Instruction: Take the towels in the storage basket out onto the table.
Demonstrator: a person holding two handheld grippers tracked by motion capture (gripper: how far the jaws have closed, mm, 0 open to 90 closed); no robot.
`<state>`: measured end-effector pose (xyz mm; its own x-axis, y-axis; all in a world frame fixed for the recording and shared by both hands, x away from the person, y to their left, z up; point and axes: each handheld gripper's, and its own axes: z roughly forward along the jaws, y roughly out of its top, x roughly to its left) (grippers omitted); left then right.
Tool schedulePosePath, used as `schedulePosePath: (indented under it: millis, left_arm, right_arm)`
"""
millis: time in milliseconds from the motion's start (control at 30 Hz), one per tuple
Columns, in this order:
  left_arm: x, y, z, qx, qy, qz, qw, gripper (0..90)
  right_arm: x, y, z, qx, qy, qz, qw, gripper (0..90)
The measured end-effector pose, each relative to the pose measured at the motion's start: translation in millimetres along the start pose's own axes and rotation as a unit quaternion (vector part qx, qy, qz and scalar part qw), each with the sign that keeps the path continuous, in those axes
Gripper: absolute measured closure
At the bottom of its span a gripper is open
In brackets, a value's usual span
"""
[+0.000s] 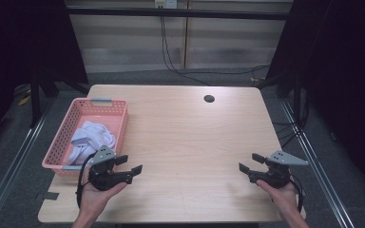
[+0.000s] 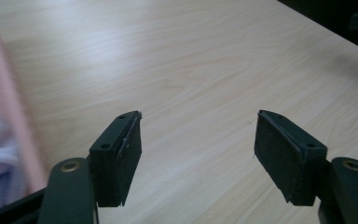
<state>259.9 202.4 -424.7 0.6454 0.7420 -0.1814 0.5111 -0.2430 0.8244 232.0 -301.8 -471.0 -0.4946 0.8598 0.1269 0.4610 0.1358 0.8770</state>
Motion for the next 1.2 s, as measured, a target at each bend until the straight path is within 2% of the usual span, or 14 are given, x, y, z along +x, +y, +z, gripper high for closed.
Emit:
schedulePosePath:
  millis: [33,167,267,367,400,567,667,800,867,1000,1133,1200]
  left_arm:
    - [5.9,3.1,-7.5,-0.010,0.009,-0.009,0.9999,31.3]
    - [15.7,7.7,-15.7,-0.013,0.020,-0.018,0.9996,30.3]
    - [29.0,15.1,-22.9,-0.007,0.032,-0.020,0.9993,27.7]
    - [34.7,18.5,-25.8,-0.006,0.037,-0.021,0.9991,26.8]
    - [40.4,21.2,-29.4,-0.004,0.040,-0.022,0.9989,26.4]
    - [51.6,26.5,-37.1,-0.003,0.051,-0.031,0.9982,25.2]
    - [60.2,30.0,-42.7,0.007,0.062,-0.035,0.9975,23.0]
    - [67.5,30.2,-49.5,0.001,0.069,-0.044,0.9966,21.4]
    - [71.8,30.1,-52.7,0.009,0.072,-0.040,0.9966,20.0]
    - [80.9,29.9,-56.9,0.015,0.076,-0.049,0.9958,16.7]
    - [98.5,30.9,-64.1,0.032,0.089,-0.054,0.9940,16.0]
    - [103.2,31.4,-63.3,0.037,0.095,-0.058,0.9931,16.0]
  right_arm:
    - [0.1,-0.2,0.3,0.002,0.001,-0.001,1.0000,28.4]
    - [-0.5,-0.2,0.8,0.005,0.001,-0.002,1.0000,28.1]
    - [-3.2,-0.1,2.0,0.004,-0.002,0.002,1.0000,25.9]
    - [-3.2,-0.3,2.7,0.006,-0.001,0.001,1.0000,25.8]
    - [-3.1,-0.7,2.9,0.010,-0.003,0.001,0.9999,25.8]
    - [-2.6,-1.3,2.5,0.010,-0.001,0.001,0.9999,25.8]
    - [-1.2,-2.5,0.6,0.013,0.000,0.000,0.9999,25.8]
    - [0.2,-2.4,-0.3,0.013,0.000,-0.004,0.9999,25.8]
    - [1.0,-2.4,0.2,0.017,0.000,-0.007,0.9998,25.8]
    - [2.7,-1.4,0.4,0.015,0.001,-0.008,0.9999,25.8]
    - [4.6,-1.5,2.2,0.018,0.005,-0.010,0.9998,25.8]
    - [4.7,-1.3,2.5,0.019,0.004,-0.010,0.9998,25.8]
